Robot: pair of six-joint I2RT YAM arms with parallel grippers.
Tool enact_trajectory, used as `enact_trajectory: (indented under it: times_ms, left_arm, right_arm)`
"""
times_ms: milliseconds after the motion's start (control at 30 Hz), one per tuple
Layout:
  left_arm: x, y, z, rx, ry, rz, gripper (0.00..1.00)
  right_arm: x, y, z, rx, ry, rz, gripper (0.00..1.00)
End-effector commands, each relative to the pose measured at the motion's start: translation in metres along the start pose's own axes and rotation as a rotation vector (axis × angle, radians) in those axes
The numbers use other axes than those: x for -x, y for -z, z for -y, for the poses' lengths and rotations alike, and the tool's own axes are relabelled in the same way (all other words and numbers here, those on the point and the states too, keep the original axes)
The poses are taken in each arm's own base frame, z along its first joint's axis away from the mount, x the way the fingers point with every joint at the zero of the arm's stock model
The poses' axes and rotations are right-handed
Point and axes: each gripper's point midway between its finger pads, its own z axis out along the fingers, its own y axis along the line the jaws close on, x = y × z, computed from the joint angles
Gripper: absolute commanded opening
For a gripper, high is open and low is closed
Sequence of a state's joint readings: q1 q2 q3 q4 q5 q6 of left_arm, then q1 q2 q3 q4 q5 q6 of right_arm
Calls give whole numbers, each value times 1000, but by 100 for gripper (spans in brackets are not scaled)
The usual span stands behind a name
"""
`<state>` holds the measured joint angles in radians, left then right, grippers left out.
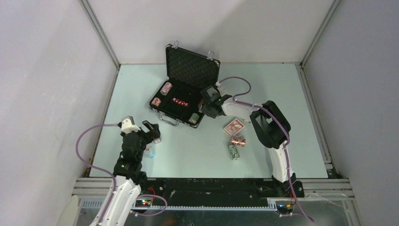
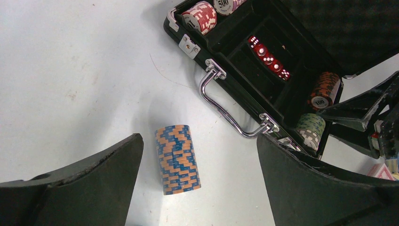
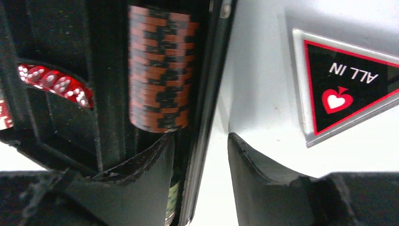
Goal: Pack up texas hold em set
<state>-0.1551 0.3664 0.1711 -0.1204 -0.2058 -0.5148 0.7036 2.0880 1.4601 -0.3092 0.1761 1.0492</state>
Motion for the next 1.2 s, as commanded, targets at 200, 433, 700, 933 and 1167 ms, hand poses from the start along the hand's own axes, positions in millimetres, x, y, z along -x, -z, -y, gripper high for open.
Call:
enact_trajectory:
  times_ms: [200, 433, 700, 933, 1167]
  left_arm:
    - [10, -1, 7, -24, -13, 27, 98]
    - [10, -1, 7, -24, -13, 28, 98]
    - [9, -3, 5, -11, -15, 20, 98]
    - [7, -5, 3, 3, -17, 8, 98]
    - [6, -6, 2, 16, -24, -8, 98]
  right_arm:
    - [7, -10, 18, 17, -46, -31, 26]
    - [34, 3, 43, 22, -27, -14, 8]
    - [61, 15, 80, -2, -2, 7, 8]
    - [74, 26, 104, -15, 9, 18, 10]
    - [95, 57, 93, 47, 102, 75, 42]
